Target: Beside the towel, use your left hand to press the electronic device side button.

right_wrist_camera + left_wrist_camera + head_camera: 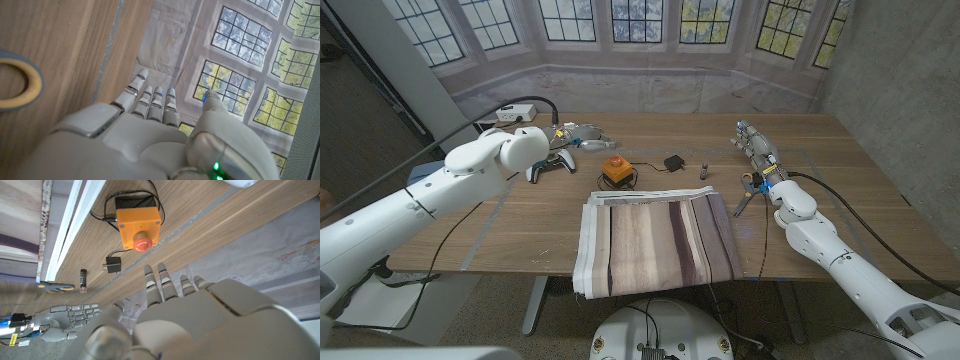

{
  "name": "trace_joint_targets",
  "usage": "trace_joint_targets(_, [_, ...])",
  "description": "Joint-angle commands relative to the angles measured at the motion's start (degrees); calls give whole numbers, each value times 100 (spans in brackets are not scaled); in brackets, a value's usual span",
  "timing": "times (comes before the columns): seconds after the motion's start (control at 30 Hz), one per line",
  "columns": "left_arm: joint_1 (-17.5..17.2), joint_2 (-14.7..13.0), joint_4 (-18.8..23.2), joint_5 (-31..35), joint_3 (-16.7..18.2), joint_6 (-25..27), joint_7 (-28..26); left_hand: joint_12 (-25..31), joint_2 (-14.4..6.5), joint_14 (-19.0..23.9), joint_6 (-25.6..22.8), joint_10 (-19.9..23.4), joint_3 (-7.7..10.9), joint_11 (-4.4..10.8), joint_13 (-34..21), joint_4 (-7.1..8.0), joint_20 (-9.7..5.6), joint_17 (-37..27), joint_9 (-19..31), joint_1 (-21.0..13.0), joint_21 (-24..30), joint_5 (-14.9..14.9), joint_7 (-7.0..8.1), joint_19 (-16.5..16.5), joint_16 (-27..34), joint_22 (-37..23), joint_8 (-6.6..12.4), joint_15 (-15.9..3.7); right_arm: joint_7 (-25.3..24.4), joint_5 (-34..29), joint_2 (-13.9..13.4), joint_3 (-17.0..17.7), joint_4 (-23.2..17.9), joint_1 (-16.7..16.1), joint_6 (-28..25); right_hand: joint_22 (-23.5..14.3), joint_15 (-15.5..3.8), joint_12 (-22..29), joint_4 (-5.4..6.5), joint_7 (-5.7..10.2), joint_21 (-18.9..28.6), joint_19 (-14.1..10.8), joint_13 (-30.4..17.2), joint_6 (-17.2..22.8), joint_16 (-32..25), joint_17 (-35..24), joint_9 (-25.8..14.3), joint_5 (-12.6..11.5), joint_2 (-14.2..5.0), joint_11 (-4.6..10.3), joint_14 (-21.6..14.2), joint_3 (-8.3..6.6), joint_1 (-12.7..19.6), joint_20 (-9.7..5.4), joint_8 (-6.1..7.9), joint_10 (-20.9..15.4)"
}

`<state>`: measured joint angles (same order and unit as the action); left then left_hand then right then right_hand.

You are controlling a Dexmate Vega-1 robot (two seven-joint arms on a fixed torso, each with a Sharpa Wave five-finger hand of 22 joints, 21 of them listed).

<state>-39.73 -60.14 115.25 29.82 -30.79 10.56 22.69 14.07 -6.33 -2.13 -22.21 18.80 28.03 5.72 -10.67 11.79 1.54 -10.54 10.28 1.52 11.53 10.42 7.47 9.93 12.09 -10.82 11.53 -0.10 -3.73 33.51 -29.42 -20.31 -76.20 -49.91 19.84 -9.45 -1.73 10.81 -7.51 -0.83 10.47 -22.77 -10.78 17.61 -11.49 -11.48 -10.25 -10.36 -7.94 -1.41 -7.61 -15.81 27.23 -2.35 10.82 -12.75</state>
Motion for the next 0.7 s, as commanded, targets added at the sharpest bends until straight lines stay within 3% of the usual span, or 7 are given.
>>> trace_joint_targets(0.03, [15, -2, 107, 64, -8, 79, 178, 51, -78, 63, -73, 149, -74, 44, -1, -5, 22, -8, 17, 16, 51, 51, -17, 756, 36, -8, 23, -34, 23, 12, 21, 23, 68, -5, 78, -30, 48, 36, -47, 6, 50, 2, -27, 65, -44, -12, -28, 29, -5, -31, -5, -8, 83, 16, 27, -22])
trace_joint_targets(0.7, [56, 62, 38, 222, -165, 204, 375, 27, -233, 245, -225, 298, -197, 22, -1, -9, 4, -4, 17, -6, 68, 47, -68, 722, 73, -4, 31, -66, -5, 41, -1, 49, 17, -90, 67, -30, 47, 34, -55, 2, 51, 0, -27, 71, -45, -13, -29, 31, -5, -28, -1, -4, 92, 16, 22, -8])
